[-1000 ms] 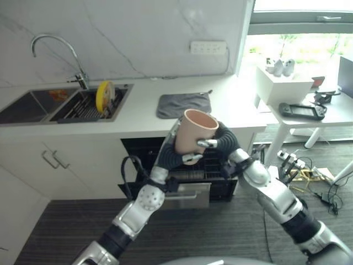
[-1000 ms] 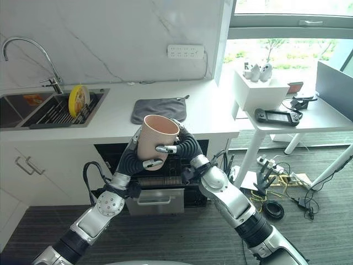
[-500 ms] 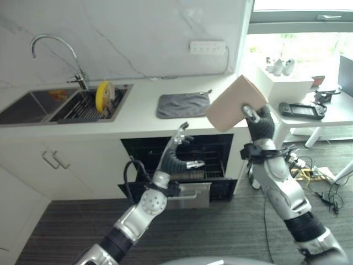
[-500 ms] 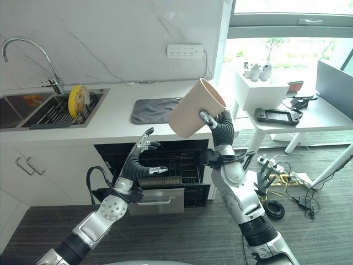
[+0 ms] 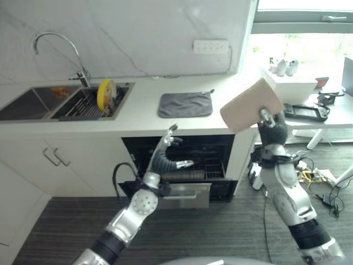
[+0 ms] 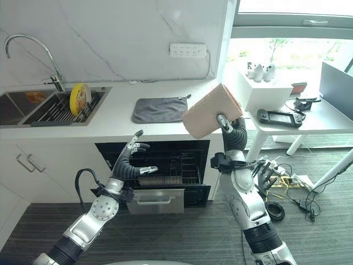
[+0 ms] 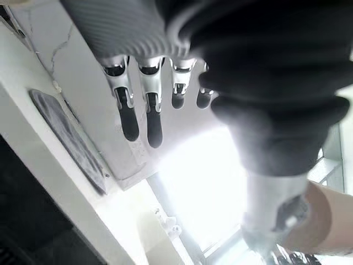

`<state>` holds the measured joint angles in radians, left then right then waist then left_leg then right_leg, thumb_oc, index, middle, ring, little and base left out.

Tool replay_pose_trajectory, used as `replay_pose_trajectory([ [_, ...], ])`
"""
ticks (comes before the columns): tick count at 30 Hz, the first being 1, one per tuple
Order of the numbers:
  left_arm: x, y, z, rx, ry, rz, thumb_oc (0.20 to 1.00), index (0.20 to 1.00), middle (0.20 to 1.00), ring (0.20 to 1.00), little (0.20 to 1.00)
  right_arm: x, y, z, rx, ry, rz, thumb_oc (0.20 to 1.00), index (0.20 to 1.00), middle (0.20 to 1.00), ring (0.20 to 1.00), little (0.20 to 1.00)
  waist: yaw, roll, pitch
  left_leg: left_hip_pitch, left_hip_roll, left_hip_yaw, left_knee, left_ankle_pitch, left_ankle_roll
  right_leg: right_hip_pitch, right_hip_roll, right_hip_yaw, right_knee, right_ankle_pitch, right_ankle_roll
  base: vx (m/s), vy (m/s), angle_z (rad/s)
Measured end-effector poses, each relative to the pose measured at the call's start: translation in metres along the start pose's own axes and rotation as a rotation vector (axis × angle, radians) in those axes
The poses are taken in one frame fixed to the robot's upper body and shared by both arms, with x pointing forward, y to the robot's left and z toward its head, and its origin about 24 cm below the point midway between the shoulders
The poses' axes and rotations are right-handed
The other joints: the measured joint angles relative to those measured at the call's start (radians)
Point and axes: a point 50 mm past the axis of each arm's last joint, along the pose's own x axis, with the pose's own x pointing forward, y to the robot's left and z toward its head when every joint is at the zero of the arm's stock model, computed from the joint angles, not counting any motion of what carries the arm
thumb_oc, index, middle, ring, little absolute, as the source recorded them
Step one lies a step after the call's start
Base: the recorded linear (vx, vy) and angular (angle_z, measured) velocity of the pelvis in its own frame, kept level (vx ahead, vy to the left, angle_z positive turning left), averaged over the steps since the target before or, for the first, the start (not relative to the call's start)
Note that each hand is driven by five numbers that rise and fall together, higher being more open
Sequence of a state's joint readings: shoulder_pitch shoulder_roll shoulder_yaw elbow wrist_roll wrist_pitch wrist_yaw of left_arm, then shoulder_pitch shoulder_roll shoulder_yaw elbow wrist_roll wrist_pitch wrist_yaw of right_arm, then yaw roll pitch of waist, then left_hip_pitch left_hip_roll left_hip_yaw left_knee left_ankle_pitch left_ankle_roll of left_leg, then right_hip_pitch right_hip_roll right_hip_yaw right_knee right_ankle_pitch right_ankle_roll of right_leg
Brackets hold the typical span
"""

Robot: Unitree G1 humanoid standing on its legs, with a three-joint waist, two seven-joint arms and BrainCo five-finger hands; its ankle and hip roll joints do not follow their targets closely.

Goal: Place the dishes in the dishwasher.

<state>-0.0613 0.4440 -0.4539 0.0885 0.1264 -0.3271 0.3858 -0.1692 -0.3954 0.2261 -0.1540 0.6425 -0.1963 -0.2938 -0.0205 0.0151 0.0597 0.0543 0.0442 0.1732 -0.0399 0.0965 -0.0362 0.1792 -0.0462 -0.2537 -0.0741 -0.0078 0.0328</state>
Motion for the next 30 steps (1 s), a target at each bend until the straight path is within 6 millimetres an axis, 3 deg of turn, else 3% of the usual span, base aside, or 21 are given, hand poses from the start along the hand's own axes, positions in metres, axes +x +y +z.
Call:
replay_pose_trajectory([
  [1,0.007,0.02,0.001,0.051,-0.025,0.044,1.0,1.0,1.0,1.0,1.0,-0.005,-0.003,0.002,0.012,-0.026,0.029,0.2,0.2,0.2,0.2,0.2,-0.011,-0.063,0.053,-0.269,-0.003,-0.015,0.377,0.027,-0.041,-0.093,-0.044,0.03,0.091,-0.041,-0.05,0.09,0.42,0.68],
  [2,0.003,0.028,-0.009,0.083,0.013,0.053,1.0,1.0,1.0,1.0,1.0,-0.003,-0.004,-0.002,0.01,-0.013,0.041,0.2,0.2,0.2,0.2,0.2,0.013,-0.055,0.097,-0.344,0.031,-0.035,0.503,-0.015,-0.016,-0.081,-0.045,0.022,0.082,-0.02,-0.026,0.19,0.537,0.57],
  [3,-0.001,0.029,-0.016,0.093,0.038,0.044,1.0,1.0,1.0,1.0,1.0,-0.002,-0.005,-0.007,0.019,0.002,0.031,0.2,0.2,0.2,0.2,0.2,0.014,-0.039,0.105,-0.304,0.068,-0.013,0.427,-0.045,-0.005,-0.065,-0.04,0.02,0.068,-0.026,-0.014,0.3,0.671,0.0],
  [4,-0.002,0.029,-0.018,0.093,0.044,0.038,1.0,1.0,1.0,1.0,1.0,0.0,-0.005,-0.008,0.023,0.002,0.028,0.2,0.2,0.2,0.2,0.2,0.008,-0.01,0.106,-0.25,0.107,0.01,0.298,-0.049,-0.009,-0.053,-0.03,0.015,0.059,-0.032,-0.023,0.26,0.531,0.09],
  [7,0.001,0.023,-0.012,0.067,0.001,0.023,1.0,1.0,1.0,1.0,1.0,0.001,-0.007,-0.004,0.005,-0.018,0.021,0.2,0.2,0.2,0.2,0.2,-0.026,0.035,0.112,-0.115,0.157,0.059,0.013,-0.037,-0.026,-0.019,-0.039,-0.002,0.022,-0.008,0.025,0.28,0.539,0.22],
  [8,0.005,0.02,-0.01,0.065,-0.012,0.001,1.0,1.0,1.0,1.0,1.0,0.001,-0.01,-0.002,-0.02,-0.019,0.023,0.2,0.2,0.2,0.2,0.2,-0.034,0.035,0.113,-0.054,0.15,0.081,-0.056,-0.032,-0.027,-0.002,-0.055,-0.006,0.011,0.002,0.035,0.25,0.507,0.07],
  [10,0.007,0.017,-0.007,0.055,-0.024,-0.025,1.0,1.0,1.0,1.0,1.0,-0.01,-0.018,0.004,-0.048,-0.023,0.026,0.2,0.2,0.2,0.2,0.2,-0.026,0.04,0.109,0.041,0.102,0.082,-0.056,-0.032,-0.023,0.022,-0.099,-0.008,0.014,-0.002,0.08,0.19,0.433,0.08],
  [11,0.008,0.015,-0.006,0.048,-0.028,-0.042,1.0,1.0,1.0,1.0,1.0,-0.023,-0.026,0.007,-0.038,-0.034,-0.009,0.2,0.2,0.2,0.2,0.2,-0.03,0.035,0.115,0.068,0.054,0.066,-0.052,-0.024,-0.02,0.017,-0.141,-0.013,0.068,-0.02,0.108,0.15,0.424,0.31],
  [13,0.006,0.008,-0.007,0.051,-0.015,-0.099,1.0,1.0,1.0,1.0,1.0,-0.034,-0.032,0.0,-0.021,-0.002,-0.054,0.2,0.2,0.2,0.2,0.2,-0.028,0.013,0.12,0.071,0.0,0.054,-0.048,-0.048,0.025,-0.057,-0.21,-0.005,0.225,-0.02,0.106,0.12,0.381,0.3],
  [16,0.0,-0.003,-0.02,0.107,0.061,-0.25,1.0,1.0,1.0,1.0,1.0,-0.034,-0.025,-0.004,0.021,-0.008,-0.056,0.2,0.2,0.2,0.2,0.2,-0.017,0.011,0.121,0.091,-0.04,0.044,-0.048,-0.079,0.09,-0.225,-0.29,0.03,0.554,0.002,0.065,0.07,0.204,0.29],
  [17,-0.002,-0.002,-0.026,0.137,0.093,-0.286,1.0,1.0,1.0,1.0,1.0,-0.033,-0.023,-0.003,0.022,-0.011,-0.04,0.2,0.2,0.2,0.2,0.2,-0.016,0.011,0.123,0.107,-0.048,0.036,-0.047,-0.095,0.113,-0.275,-0.289,0.028,0.629,-0.007,0.088,0.12,0.109,0.25],
  [19,-0.002,0.006,-0.03,0.212,0.124,-0.328,1.0,1.0,1.0,1.0,1.0,-0.029,-0.021,-0.003,0.026,-0.019,-0.013,0.2,0.2,0.2,0.2,0.2,0.0,0.006,0.122,0.124,-0.058,0.055,-0.048,-0.113,0.125,-0.353,-0.275,0.004,0.671,-0.007,0.112,0.14,-0.07,0.0],
  [20,-0.002,0.011,-0.03,0.248,0.136,-0.344,1.0,1.0,1.0,1.0,1.0,-0.027,-0.022,-0.005,0.02,-0.011,-0.009,0.2,0.2,0.2,0.2,0.2,-0.003,0.006,0.121,0.131,-0.06,0.059,-0.048,-0.118,0.12,-0.357,-0.227,0.033,0.597,-0.021,0.129,0.18,-0.176,0.0],
  [21,0.002,0.016,-0.029,0.268,0.169,-0.375,1.0,1.0,1.0,1.0,1.0,-0.027,-0.026,-0.005,0.006,-0.006,-0.011,0.2,0.2,0.2,0.2,0.2,-0.027,-0.004,0.117,0.137,-0.069,0.056,-0.048,-0.13,0.102,-0.328,-0.125,0.055,0.381,-0.015,0.118,0.25,-0.342,0.11],
  [22,0.003,0.018,-0.032,0.28,0.201,-0.4,1.0,1.0,1.0,1.0,1.0,-0.026,-0.029,-0.005,-0.013,0.001,-0.006,0.2,0.2,0.2,0.2,0.2,-0.044,-0.016,0.106,0.145,-0.082,0.054,-0.048,-0.141,0.087,-0.296,-0.06,0.079,0.22,0.007,0.095,0.28,-0.466,0.15],
  [23,0.005,0.018,-0.032,0.286,0.212,-0.407,1.0,1.0,1.0,1.0,1.0,-0.022,-0.029,-0.003,-0.022,-0.007,0.006,0.2,0.2,0.2,0.2,0.2,-0.048,-0.017,0.104,0.144,-0.084,0.039,-0.047,-0.15,0.095,-0.295,-0.064,0.086,0.156,0.022,0.098,0.28,-0.542,-0.01],
  [24,0.007,0.016,-0.035,0.292,0.233,-0.415,1.0,1.0,1.0,1.0,1.0,-0.015,-0.03,-0.004,-0.026,-0.007,0.009,0.2,0.2,0.2,0.2,0.2,-0.052,-0.011,0.106,0.142,-0.087,0.051,-0.047,-0.153,0.102,-0.312,-0.088,0.099,0.141,0.051,0.126,0.2,-0.421,-0.19],
  [25,0.005,0.011,-0.037,0.301,0.258,-0.454,1.0,1.0,1.0,1.0,1.0,-0.011,-0.03,-0.014,0.001,0.028,-0.011,0.2,0.2,0.2,0.2,0.2,-0.046,-0.01,0.105,0.162,-0.076,0.06,-0.047,-0.155,0.098,-0.308,-0.121,0.073,0.107,0.092,0.119,0.17,-0.379,-0.04],
  [27,0.001,0.004,-0.038,0.298,0.275,-0.504,1.0,1.0,1.0,1.0,1.0,-0.012,-0.029,-0.014,0.016,0.027,-0.007,0.2,0.2,0.2,0.2,0.2,-0.047,-0.023,0.094,0.194,-0.036,0.045,-0.046,-0.171,0.065,-0.249,-0.103,0.082,0.115,0.105,0.102,0.22,-0.417,0.23],
  [28,-0.002,-0.001,-0.039,0.288,0.292,-0.526,1.0,1.0,1.0,1.0,1.0,-0.011,-0.03,-0.012,0.008,0.03,-0.004,0.2,0.2,0.2,0.2,0.2,-0.043,-0.024,0.087,0.189,0.004,0.026,0.002,-0.198,0.015,-0.197,-0.06,0.082,0.121,0.075,0.049,0.27,-0.432,0.2],
  [30,-0.002,-0.007,-0.033,0.279,0.264,-0.545,1.0,1.0,1.0,1.0,1.0,-0.01,-0.031,-0.011,-0.003,0.04,-0.002,0.2,0.2,0.2,0.2,0.2,-0.042,-0.019,0.081,0.172,0.061,0.026,0.106,-0.203,0.007,-0.134,0.002,0.085,0.06,0.081,-0.002,0.26,-0.342,-0.09],
])
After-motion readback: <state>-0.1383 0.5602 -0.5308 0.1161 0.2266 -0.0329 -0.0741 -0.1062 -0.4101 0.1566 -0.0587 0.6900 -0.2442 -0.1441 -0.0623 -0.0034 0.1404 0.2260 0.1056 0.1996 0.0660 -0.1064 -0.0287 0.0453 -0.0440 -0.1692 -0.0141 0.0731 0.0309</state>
